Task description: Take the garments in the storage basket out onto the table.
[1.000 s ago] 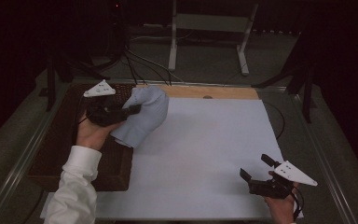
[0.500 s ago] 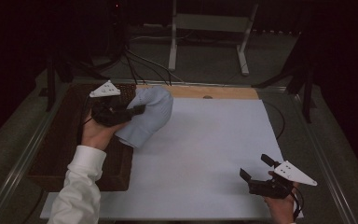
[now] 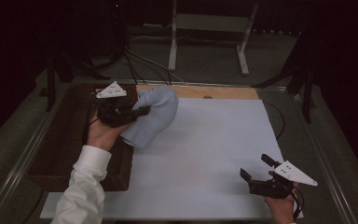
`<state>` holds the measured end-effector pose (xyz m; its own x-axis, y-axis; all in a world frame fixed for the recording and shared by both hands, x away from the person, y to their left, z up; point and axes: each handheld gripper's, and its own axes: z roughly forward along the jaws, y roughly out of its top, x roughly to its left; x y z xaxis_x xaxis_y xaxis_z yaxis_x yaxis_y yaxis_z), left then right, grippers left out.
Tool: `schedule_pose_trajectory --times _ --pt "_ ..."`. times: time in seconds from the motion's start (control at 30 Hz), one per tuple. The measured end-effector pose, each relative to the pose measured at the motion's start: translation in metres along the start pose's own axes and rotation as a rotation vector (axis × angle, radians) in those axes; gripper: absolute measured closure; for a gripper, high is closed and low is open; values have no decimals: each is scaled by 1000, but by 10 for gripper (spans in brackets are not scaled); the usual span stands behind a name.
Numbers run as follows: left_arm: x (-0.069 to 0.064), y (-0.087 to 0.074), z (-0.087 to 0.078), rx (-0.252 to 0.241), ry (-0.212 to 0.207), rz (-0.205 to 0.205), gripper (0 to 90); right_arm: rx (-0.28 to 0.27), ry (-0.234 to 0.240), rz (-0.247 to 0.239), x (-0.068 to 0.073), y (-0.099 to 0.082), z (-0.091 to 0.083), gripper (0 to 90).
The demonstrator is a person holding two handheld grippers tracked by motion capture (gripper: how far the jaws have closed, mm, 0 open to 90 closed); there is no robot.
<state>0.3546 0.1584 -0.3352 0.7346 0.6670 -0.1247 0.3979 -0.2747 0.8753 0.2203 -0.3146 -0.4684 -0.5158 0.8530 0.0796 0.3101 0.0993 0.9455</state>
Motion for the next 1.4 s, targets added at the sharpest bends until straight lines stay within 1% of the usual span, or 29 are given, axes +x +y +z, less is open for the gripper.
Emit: schedule_pose_trajectory --times 0.97,1.3,1.4 --pt "-16 -2 29 10 -18 8 747 -5 1 1 -1 0 -1 0" --pt "-22 -3 41 11 -25 6 747 -7 0 4 -1 1 0 0" --pt "-24 -4 44 14 -26 11 747 -7 0 5 -1 1 -1 0"
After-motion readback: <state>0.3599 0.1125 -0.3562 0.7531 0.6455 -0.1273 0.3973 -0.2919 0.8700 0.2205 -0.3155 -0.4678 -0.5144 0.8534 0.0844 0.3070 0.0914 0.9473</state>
